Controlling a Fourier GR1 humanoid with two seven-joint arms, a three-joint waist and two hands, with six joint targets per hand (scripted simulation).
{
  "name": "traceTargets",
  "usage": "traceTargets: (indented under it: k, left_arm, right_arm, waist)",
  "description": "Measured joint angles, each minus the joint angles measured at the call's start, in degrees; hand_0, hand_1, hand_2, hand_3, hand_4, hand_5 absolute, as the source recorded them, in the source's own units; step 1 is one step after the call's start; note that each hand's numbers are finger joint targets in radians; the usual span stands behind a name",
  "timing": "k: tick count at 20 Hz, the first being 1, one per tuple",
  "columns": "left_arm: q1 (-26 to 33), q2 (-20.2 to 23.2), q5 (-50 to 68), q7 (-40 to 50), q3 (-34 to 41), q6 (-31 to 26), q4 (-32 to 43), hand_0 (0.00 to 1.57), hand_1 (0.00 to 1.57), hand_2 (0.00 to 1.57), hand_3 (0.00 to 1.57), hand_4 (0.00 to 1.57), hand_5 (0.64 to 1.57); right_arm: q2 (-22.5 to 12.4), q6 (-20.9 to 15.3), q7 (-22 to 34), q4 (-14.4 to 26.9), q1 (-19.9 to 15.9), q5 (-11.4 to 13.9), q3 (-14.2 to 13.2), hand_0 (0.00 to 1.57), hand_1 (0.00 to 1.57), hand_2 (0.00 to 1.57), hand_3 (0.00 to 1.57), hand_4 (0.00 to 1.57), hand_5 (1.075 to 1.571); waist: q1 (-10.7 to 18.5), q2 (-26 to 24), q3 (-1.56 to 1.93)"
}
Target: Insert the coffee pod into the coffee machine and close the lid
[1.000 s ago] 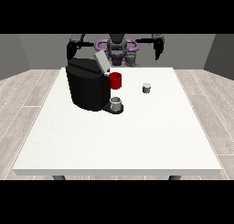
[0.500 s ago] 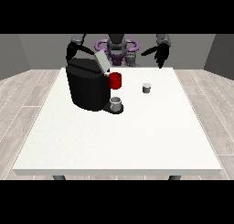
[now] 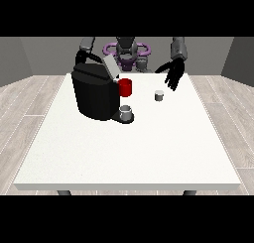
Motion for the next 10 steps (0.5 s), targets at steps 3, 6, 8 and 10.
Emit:
traceTargets:
  k: [3, 6, 8, 10]
  left_arm:
    - [-2.5, 0.8, -2.0, -1.4, -0.1, -0.2, 3.9, 0.0, 0.0, 0.0, 0.0, 0.0, 1.571]
    - [-4.7, 0.5, -4.7, -2.1, -0.7, 0.7, 7.6, 0.0, 0.0, 0.0, 0.0, 0.0, 1.571]
    - [-5.7, 0.2, -6.5, -2.9, -1.0, 1.8, 10.1, 0.0, 0.0, 0.42, 0.0, 0.0, 1.571]
    - [-7.3, -0.8, -8.5, -3.1, -1.4, 3.7, 12.1, 0.49, 0.49, 0.72, 0.49, 0.0, 1.571]
  right_arm:
    - [-0.1, 0.0, 0.6, 1.1, -1.9, 0.1, -0.5, 0.0, 0.0, 0.0, 0.0, 0.0, 1.571]
    - [0.4, 0.4, 0.7, 2.4, -3.5, -0.8, -1.1, 0.0, 0.0, 0.0, 0.0, 0.0, 1.571]
    - [0.8, -0.1, 0.9, 3.4, -4.2, -0.4, -1.0, 0.0, 0.0, 0.0, 0.0, 0.0, 1.571]
    - [0.9, -0.3, 0.9, 4.7, -5.8, -0.4, -1.5, 0.0, 0.0, 0.0, 0.0, 0.0, 1.571]
  waist:
    - [-0.2, 2.1, 0.01]
    - [-0.2, 3.1, 0.01]
    - [0.1, 3.4, 0.01]
    - [0.1, 4.0, 0.01]
